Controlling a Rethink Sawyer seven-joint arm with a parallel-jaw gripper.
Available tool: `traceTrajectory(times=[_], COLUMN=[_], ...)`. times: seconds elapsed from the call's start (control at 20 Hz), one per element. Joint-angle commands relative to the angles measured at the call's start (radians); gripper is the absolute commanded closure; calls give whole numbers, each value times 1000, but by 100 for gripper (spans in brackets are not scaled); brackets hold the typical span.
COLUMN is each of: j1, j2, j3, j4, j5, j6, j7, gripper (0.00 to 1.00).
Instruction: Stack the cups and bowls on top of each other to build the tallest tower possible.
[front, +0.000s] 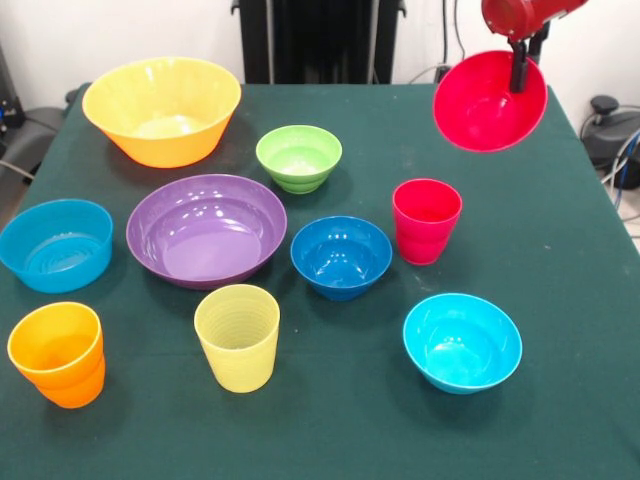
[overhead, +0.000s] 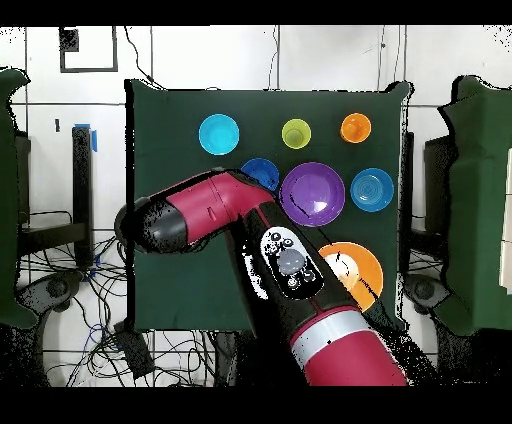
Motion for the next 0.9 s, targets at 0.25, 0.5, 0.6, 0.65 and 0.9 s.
traceTrajectory(times=[0.25,0.5,0.6,0.65,0.9], j1=[9,11,2,0,-7], j2=[20,40,44,48,128], j3=[-40,-32,-24,-24,-38], j4=[43,34,36,32,-37], j5=[-15,4,17,17,-16], j6=[3,15,26,28,22], j7=[56,58,50,46,5], gripper=[100,100,100,100,100])
